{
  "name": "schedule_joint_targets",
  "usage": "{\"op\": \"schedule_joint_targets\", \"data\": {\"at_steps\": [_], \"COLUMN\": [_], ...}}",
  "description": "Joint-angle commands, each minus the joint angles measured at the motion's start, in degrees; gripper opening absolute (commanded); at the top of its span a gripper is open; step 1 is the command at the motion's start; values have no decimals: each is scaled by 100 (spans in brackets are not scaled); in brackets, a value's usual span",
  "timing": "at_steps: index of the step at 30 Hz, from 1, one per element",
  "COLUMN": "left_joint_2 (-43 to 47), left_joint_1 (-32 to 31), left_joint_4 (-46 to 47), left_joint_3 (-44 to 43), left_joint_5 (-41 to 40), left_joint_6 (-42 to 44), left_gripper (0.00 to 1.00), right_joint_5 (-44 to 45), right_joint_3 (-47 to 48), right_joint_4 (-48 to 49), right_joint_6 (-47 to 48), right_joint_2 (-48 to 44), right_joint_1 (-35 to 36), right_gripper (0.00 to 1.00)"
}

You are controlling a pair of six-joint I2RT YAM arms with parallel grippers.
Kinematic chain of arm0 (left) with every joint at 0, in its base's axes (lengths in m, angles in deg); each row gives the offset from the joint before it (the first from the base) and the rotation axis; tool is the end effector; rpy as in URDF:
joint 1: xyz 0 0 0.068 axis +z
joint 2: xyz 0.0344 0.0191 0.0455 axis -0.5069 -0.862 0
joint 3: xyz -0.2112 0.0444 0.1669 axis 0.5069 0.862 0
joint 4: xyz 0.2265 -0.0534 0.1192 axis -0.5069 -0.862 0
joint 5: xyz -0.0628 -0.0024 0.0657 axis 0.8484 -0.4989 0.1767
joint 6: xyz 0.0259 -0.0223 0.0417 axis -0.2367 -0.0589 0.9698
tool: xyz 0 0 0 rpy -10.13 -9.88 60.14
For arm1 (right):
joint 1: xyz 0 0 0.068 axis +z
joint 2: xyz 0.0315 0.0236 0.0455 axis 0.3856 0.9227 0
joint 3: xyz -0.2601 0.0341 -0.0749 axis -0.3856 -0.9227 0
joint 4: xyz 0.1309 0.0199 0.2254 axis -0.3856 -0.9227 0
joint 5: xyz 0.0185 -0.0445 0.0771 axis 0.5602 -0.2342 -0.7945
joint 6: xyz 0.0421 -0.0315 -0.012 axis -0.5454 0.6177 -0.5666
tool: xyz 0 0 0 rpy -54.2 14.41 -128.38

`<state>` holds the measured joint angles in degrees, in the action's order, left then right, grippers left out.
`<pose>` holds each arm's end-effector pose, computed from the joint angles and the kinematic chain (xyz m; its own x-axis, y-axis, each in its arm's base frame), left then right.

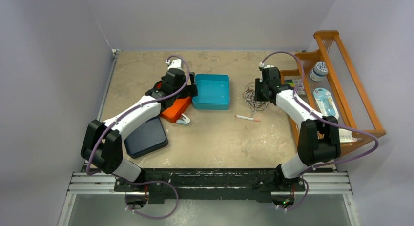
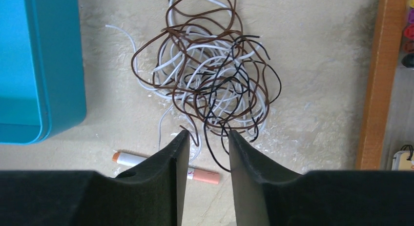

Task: Untangle the cables

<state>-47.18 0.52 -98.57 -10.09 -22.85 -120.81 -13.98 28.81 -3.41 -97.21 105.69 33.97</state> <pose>0.2996 -0.1633 0.2749 -0.6000 -0.2497 -0.7601 0.0114 0.9473 -0.3203 0.3358 0.0625 0.2440 -0.6758 0.0307 -0.7364 0.0052 0.9993 0.0370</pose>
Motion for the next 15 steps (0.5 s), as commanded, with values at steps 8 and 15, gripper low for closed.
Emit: {"op": "schedule_joint_targets", "data": {"at_steps": [8, 15], "left_joint_2": [62, 638], "left_joint_1": [31, 67], "left_joint_4": [262, 678], "left_joint_3": [0, 348], "left_joint_5": [-77, -511], "left_joint_6": [72, 120], "left_gripper": [98, 100], "right_joint_5": [348, 17], "right_joint_3": [465, 395], "right_joint_4": [-70, 125], "right_joint_6": [46, 117], "right_joint_2": [147, -333], "right_joint_1": [48, 51], "right_gripper": [14, 0]}}
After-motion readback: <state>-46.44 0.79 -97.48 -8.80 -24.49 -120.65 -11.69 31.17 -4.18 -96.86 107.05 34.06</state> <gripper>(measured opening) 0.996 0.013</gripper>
